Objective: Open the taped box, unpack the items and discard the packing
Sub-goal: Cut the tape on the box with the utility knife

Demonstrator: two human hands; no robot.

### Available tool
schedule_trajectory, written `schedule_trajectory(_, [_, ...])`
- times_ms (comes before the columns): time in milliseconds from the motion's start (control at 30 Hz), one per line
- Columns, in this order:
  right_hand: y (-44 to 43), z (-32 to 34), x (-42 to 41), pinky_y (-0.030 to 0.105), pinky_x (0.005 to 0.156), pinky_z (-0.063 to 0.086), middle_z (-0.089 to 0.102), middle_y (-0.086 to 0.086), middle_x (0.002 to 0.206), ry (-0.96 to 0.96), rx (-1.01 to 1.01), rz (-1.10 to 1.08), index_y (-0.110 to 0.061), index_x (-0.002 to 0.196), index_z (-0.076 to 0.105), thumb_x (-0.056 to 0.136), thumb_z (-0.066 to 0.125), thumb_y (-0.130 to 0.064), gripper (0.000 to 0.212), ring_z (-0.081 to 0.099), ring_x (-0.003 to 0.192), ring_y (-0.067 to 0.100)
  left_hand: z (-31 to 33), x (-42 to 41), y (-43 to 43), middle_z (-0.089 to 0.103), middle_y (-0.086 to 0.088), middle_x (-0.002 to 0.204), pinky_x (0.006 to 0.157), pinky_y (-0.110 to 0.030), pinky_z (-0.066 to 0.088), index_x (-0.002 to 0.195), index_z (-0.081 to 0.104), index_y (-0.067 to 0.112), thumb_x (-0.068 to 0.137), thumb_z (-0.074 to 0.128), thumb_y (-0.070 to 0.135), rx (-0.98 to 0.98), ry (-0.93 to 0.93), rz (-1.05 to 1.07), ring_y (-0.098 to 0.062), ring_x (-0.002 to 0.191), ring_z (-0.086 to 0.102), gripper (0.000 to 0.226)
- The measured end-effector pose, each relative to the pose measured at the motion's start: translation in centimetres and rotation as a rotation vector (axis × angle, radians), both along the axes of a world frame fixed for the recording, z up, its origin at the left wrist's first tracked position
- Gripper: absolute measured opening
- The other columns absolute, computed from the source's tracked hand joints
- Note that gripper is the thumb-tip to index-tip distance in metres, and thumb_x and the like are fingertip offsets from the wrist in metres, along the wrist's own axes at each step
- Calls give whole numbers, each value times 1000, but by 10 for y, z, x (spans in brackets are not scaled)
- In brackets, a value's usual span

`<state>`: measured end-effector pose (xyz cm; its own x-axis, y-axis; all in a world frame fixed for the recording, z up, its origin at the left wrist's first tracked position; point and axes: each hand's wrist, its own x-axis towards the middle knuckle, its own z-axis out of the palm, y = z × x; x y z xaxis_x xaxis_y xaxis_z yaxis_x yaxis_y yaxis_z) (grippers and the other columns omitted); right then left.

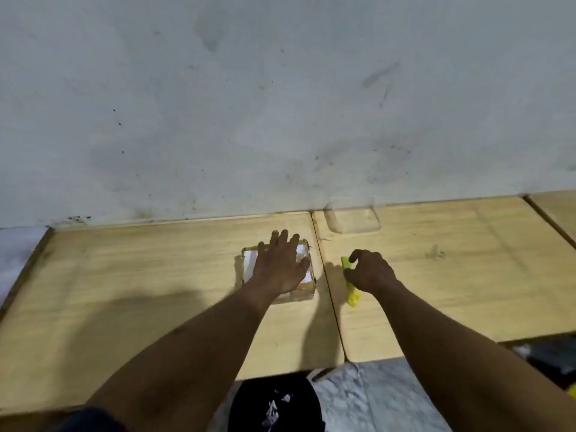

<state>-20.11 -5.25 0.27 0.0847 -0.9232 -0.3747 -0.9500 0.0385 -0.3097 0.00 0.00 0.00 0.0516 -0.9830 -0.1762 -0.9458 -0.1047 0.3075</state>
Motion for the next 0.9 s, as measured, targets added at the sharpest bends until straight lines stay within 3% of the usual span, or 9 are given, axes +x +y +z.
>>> schedule_trajectory(133, [3,-26,-4,36,87,50,55,12,126,21,78,-48,-23,134,50,80,63,-31,56,60,109,31,-26,-5,7,-5,-4,165,120,-53,-1,156,5,18,101,24,49,22,-45,13,-24,150,-13,66])
schedule_trajectory(533, [9,-80,1,40,84,52,51,9,117,11,40,-139,-17,136,43,80,63,-17,59,60,108,32,-77,5,13,-15,0,163,119,-51,-10,156,-5,23,93,-7,60,-54,-165,35,-22,149,-19,73])
schedule_trajectory(733, [7,-90,-3,36,80,49,60,14,114,-72,73,-223,-16,136,41,76,68,-16,66,61,107,35,-79,14,9,-14,3,164,120,-47,-10,156,-6,20,95,3,61,-63,-103,36,-16,148,-20,75])
schedule_trajectory(900, [-2,-88,0,38,82,53,64,17,111,-171,148,-294,-7,117,59,82,63,-12,35,61,104,36,-75,23,-1,-14,-1,164,121,-44,-9,156,-4,14,100,15,55,-36,-52,56,-16,149,-20,72])
